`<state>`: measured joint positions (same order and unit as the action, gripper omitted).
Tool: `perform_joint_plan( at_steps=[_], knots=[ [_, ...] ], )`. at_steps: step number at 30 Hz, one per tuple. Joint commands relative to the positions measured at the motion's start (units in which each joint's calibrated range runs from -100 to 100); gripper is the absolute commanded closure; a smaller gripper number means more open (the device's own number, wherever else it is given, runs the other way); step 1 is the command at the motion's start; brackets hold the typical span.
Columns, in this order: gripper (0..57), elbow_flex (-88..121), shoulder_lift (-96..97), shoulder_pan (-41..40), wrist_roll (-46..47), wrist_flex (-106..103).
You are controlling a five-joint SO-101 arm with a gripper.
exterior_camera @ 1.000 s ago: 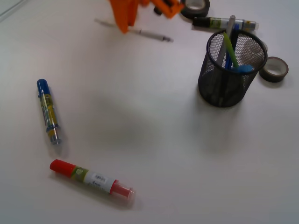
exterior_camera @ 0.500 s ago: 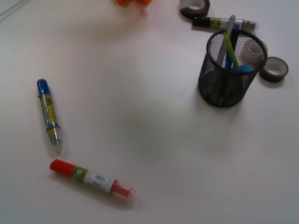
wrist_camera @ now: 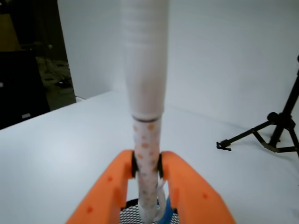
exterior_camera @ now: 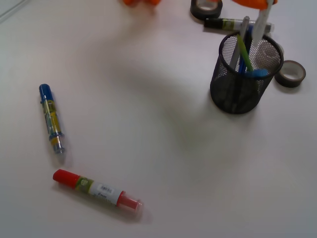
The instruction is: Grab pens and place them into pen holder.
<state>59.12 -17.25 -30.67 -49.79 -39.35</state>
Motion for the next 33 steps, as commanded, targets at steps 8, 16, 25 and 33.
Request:
perform_joint_plan(
  at_steps=[8,16,25,33],
  knots=[
    [53.1,-0.79,7.86,0.13,-3.03,-8.77],
    [35.1,-1.06,8.03,0.28,-2.83,-8.59],
    [34.3,-10.03,3.44,2.52,6.20,-0.11],
    [41.7,-20.89,-10.59,7.60,22.32,34.37]
  ],
)
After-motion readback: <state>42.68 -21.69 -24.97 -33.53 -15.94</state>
